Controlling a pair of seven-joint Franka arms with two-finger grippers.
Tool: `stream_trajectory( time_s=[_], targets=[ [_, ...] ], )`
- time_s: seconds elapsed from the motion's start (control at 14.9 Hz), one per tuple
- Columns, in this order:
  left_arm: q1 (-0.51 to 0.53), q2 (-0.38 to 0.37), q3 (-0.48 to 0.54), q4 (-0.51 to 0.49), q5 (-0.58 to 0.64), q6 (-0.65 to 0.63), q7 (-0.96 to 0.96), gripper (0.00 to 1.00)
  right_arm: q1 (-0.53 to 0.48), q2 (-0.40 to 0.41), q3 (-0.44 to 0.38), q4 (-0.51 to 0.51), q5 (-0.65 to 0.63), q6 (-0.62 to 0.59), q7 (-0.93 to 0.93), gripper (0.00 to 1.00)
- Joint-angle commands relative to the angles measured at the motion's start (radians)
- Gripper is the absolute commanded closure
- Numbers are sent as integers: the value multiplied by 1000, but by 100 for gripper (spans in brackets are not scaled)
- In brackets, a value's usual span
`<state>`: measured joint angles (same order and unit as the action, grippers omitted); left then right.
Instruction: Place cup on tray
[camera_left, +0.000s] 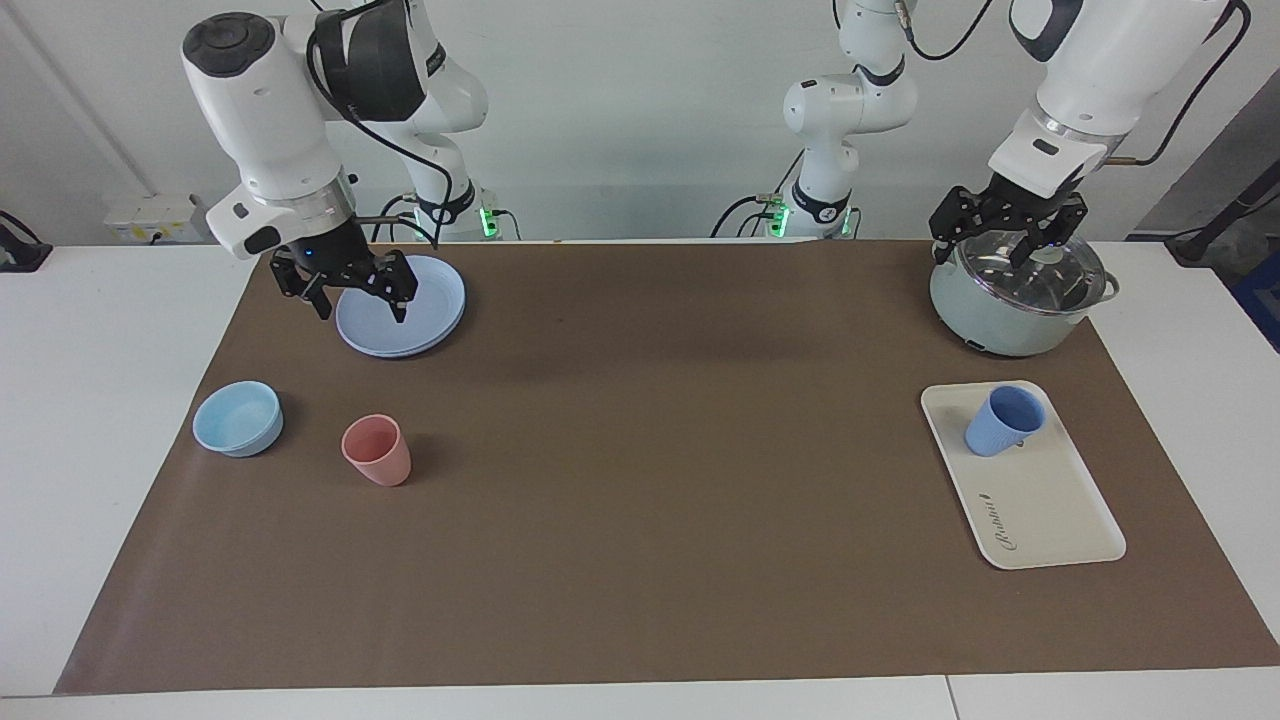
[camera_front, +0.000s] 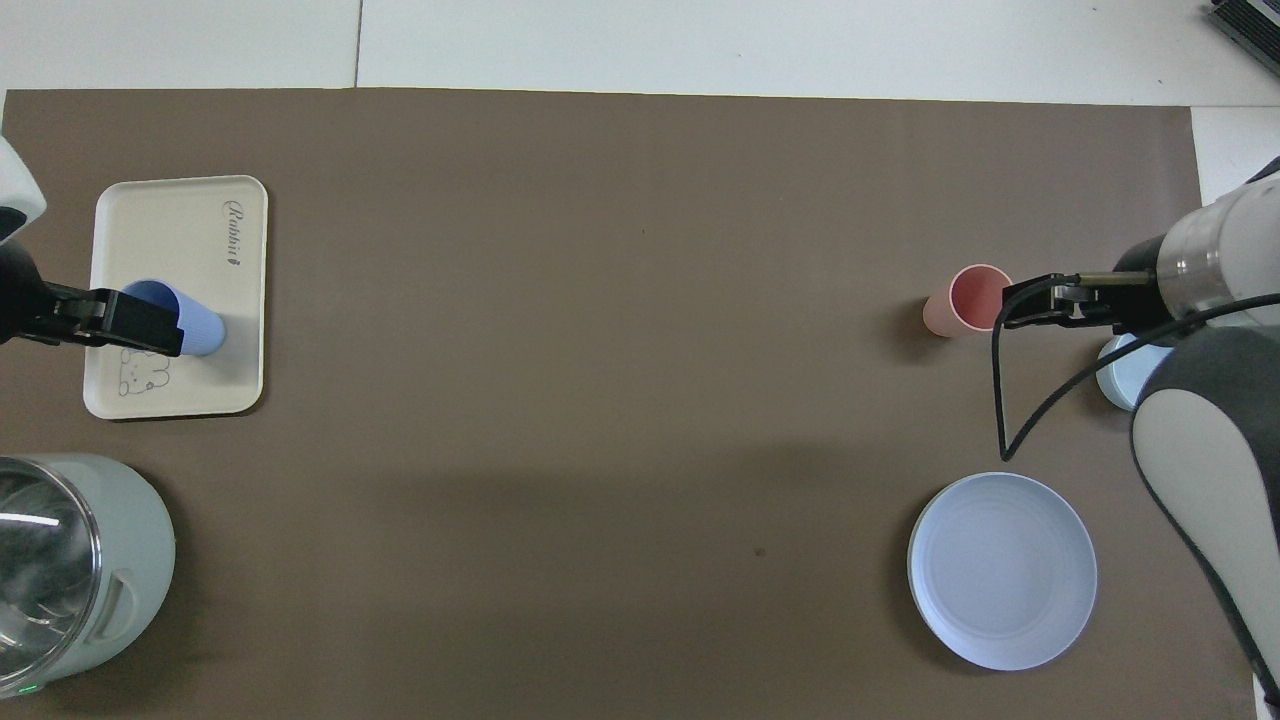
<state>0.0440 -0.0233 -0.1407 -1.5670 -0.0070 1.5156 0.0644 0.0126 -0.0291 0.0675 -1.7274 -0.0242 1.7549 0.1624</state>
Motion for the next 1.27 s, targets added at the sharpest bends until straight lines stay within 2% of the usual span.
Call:
stream_trajectory(
  time_s=[0.0, 0.33, 0.54, 0.74, 0.94, 1.2],
  targets=[
    [0, -9, 0, -15, -8, 11, 11, 0, -19, -14, 0, 6, -14, -46, -26, 0],
    [-1, -7, -8, -11, 2, 15, 9, 0, -29, 21, -8, 90, -17, -61, -14, 1],
    [8, -9, -10, -14, 2, 21, 17, 0, -29, 76, -8, 211, -20, -145, -14, 0],
    [13, -9, -10, -16, 2, 23, 18, 0, -31, 63, -8, 200, -17, -178, -7, 0],
    [7, -12, -8, -22, 2, 21, 8, 0, -28, 34, -6, 198, -17, -274, -6, 0],
    [14, -12, -5, -25, 1, 17, 6, 0, -31, 25, -6, 203, -16, -285, -18, 0]
  ],
)
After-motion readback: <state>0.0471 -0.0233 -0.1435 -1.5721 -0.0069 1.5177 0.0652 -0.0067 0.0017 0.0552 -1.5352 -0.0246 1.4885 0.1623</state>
